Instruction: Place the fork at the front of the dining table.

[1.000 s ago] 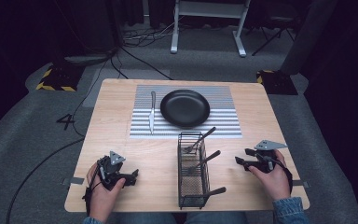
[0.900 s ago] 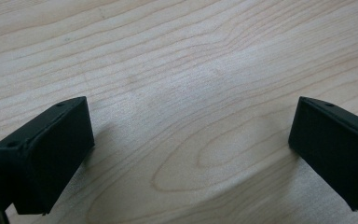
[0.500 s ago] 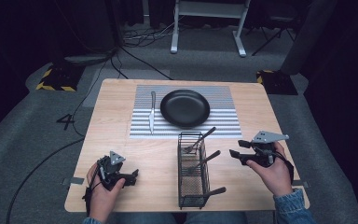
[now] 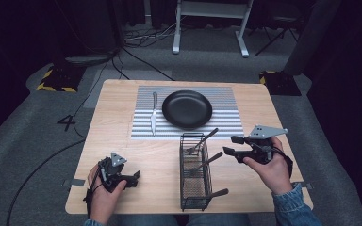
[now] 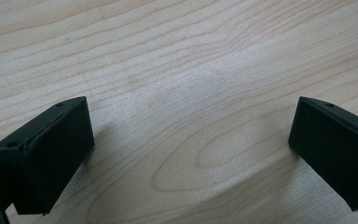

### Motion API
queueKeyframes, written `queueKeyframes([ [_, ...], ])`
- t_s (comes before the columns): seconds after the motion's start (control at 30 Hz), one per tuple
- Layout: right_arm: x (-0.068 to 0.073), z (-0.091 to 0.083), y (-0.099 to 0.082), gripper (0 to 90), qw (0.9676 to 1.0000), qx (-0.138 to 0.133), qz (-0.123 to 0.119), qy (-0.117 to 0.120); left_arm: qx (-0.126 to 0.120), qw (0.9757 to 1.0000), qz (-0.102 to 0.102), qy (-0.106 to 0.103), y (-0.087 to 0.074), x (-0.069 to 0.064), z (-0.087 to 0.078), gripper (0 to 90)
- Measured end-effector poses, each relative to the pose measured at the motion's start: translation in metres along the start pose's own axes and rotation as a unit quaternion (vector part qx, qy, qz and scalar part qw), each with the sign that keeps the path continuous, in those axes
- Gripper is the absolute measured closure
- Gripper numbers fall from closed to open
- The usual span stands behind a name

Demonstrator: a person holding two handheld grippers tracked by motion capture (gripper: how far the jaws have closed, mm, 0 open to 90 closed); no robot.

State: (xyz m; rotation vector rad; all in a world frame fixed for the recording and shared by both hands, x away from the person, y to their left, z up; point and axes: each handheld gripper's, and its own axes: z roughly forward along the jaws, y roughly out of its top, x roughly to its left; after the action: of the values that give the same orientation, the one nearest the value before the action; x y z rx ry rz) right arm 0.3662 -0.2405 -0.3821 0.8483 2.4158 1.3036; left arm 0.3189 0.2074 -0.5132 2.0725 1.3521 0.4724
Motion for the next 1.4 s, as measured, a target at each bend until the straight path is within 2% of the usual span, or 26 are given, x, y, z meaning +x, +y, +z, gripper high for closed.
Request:
queueKeyframes([
  [0.17,0.011,0.003,0.013,44.3,0.9997,-0.004,-0.019,0.014,0.0,1.0,0.0,0.0,0.0,0.0,0.0,0.0],
  [0.27,0.013,0.005,0.016,44.5,0.9996,-0.005,-0.021,0.018,0.0,1.0,0.0,0.0,0.0,0.0,0.0,0.1],
  [0.47,0.012,0.015,0.028,46.3,0.9994,-0.006,-0.023,0.027,0.0,1.0,0.0,0.0,0.0,0.0,0.0,0.1],
  [0.7,0.007,0.022,0.038,50.1,0.9995,-0.007,-0.019,0.023,0.0,1.0,0.0,0.0,0.0,0.0,0.0,0.1],
  [1.0,0.001,0.036,0.041,60.5,0.9996,0.008,-0.005,0.028,-0.001,1.0,-0.001,0.0,0.0,0.0,0.0,0.1],
  [1.07,-0.001,0.04,0.04,65.5,0.9995,0.013,0.0,0.03,-0.001,1.0,-0.001,0.0,0.0,0.0,0.0,0.1],
  [1.1,-0.001,0.04,0.04,65.5,0.9995,0.013,0.0,0.03,-0.001,1.0,-0.001,0.0,0.0,0.0,0.0,0.1],
  [1.23,0.0,0.041,0.041,75.2,0.9993,0.016,0.003,0.035,0.0,1.0,-0.001,0.001,0.0,0.0,0.0,0.1],
  [1.4,0.002,0.041,0.043,77.6,0.9992,0.017,0.003,0.036,-0.001,1.0,-0.001,0.0,0.0,0.0,0.0,0.1],
])
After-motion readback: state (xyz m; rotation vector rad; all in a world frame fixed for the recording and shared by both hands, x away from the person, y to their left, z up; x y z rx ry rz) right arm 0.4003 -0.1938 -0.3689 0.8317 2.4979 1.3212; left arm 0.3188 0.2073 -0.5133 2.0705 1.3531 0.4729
